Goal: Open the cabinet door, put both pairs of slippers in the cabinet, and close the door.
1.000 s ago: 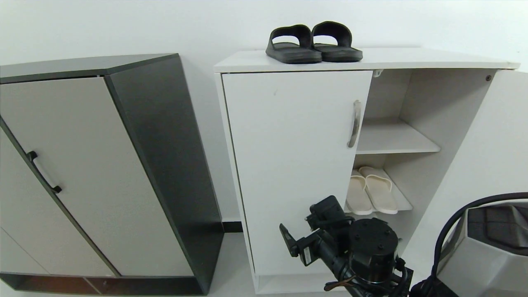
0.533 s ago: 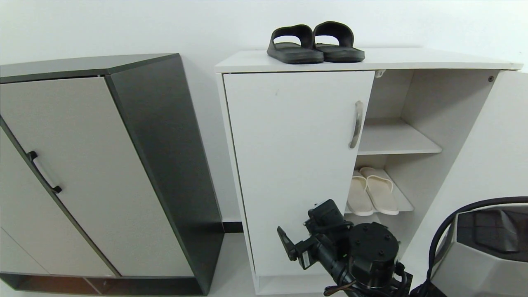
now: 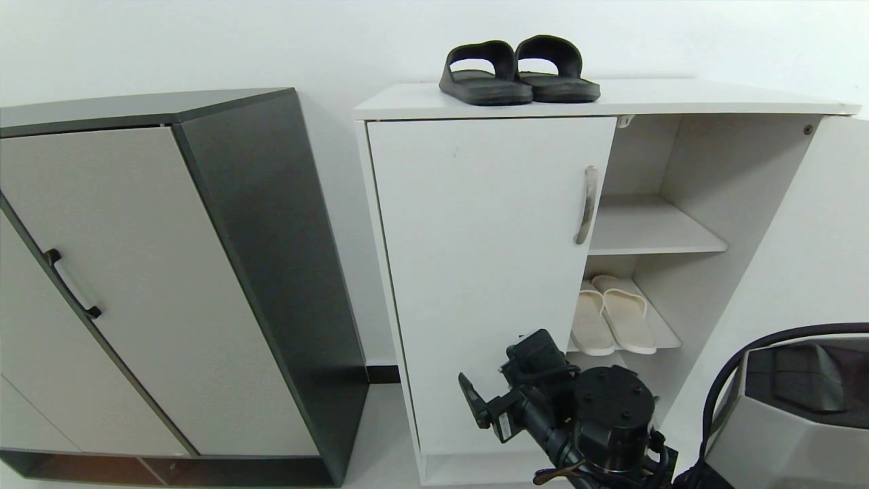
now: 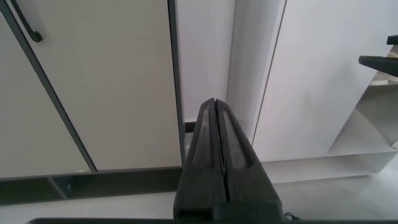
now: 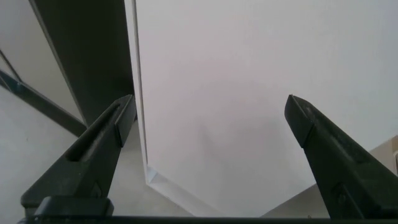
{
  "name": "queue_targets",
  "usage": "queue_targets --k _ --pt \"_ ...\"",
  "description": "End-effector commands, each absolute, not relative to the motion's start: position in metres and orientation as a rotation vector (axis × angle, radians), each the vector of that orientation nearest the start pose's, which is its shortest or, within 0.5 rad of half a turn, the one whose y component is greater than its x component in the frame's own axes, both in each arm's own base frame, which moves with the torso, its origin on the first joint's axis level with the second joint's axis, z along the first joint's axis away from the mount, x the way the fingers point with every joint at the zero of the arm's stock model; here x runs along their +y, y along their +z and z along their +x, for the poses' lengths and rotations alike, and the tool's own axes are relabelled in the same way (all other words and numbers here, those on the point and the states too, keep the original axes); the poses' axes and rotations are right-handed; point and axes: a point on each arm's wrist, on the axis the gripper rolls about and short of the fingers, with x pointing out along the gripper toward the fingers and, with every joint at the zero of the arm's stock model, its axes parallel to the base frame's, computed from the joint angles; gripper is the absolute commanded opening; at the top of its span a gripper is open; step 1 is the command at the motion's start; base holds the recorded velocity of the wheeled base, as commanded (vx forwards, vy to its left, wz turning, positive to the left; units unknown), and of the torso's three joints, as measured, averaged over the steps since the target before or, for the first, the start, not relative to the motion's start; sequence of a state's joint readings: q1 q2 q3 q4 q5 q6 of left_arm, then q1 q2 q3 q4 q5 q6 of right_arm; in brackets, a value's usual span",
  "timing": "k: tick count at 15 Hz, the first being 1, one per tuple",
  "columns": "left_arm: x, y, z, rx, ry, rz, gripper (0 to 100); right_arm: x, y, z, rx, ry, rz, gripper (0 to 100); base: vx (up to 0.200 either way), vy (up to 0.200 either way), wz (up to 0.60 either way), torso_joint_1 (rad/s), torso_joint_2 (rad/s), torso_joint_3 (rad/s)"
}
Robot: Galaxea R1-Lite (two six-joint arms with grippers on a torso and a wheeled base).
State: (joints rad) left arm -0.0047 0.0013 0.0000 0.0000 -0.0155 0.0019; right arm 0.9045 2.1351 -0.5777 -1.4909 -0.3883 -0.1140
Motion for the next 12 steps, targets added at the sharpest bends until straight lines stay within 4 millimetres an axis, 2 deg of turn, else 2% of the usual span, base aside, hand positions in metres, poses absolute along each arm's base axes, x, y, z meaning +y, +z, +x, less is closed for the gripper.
queue_targets --k 1,4,7,12 --pt "-0.0002 0.0755 -0.0227 0.002 -0.02 0.002 0 0.2615 0.072 0.2162 0.027 0.521 -0.155 100 0.0 0.0 0.0 0.0 0.0 0.0" --pt "-0.0002 0.0755 -0.0227 0.002 -0.02 0.002 0 0.2609 0.0716 0.2162 0.028 0.527 -0.156 100 0.0 0.0 0.0 0.002 -0.06 -0.064" --pt "-0.0002 0.0755 -0.0227 0.002 -0.02 0.003 0 0.2592 0.0732 0.2188 0.024 0.518 -0.152 100 0.0 0.0 0.0 0.017 -0.2 -0.325" --pt "-0.0002 0.0755 -0.0227 0.002 -0.02 0.002 0 0.2602 0.0734 0.2173 0.013 0.53 -0.146 100 0.0 0.0 0.0 0.069 -0.51 -0.364"
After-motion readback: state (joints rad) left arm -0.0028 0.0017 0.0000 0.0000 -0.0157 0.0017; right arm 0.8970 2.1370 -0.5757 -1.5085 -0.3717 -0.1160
